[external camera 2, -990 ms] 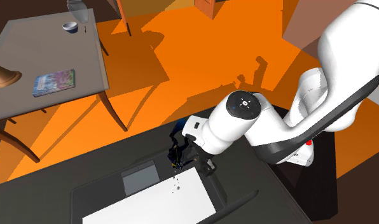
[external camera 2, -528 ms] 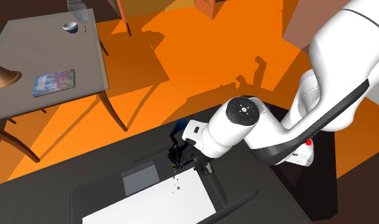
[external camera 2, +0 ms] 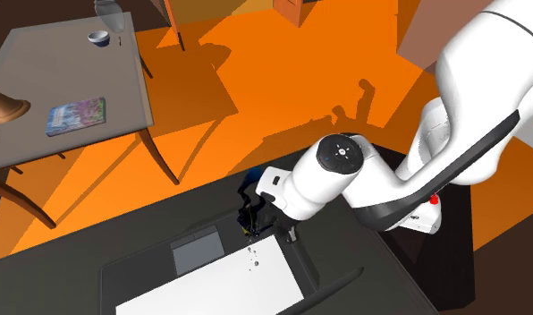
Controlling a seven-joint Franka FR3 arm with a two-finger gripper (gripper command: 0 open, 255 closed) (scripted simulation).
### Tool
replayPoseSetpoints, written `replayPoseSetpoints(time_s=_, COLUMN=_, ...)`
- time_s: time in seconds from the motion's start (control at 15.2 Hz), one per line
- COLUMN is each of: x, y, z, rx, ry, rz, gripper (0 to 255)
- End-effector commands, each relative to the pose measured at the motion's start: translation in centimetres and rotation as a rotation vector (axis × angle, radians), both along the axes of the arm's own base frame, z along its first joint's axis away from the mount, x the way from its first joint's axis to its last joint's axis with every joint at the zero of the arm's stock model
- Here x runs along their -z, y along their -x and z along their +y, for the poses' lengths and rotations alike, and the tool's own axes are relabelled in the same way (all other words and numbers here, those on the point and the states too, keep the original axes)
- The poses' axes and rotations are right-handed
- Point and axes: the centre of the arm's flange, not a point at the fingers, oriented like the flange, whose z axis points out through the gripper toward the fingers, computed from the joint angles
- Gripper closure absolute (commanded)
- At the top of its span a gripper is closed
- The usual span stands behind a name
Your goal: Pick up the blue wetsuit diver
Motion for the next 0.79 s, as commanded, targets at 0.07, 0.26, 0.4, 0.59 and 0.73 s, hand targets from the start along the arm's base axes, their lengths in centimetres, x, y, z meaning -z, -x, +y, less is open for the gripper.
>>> replayPoseSetpoints(time_s=0.07, x=-1.1, y=0.1, z=-0.2, rx=0.002, ry=0.004, rz=0.005, gripper=255)
replayPoseSetpoints(time_s=0.26, x=-2.7, y=0.1, z=-0.2, rx=0.002, ry=0.004, rz=0.005, gripper=255)
replayPoseSetpoints(time_s=0.4, x=-3.7, y=0.1, z=-0.2, rx=0.002, ry=0.004, rz=0.005, gripper=255)
replayPoseSetpoints(time_s=0.59, x=-5.3, y=0.1, z=-0.2, rx=0.002, ry=0.004, rz=0.005, gripper=255)
replayPoseSetpoints(time_s=0.73, x=-6.4, y=0.1, z=-0.2, rx=0.002, ry=0.004, rz=0.005, gripper=255)
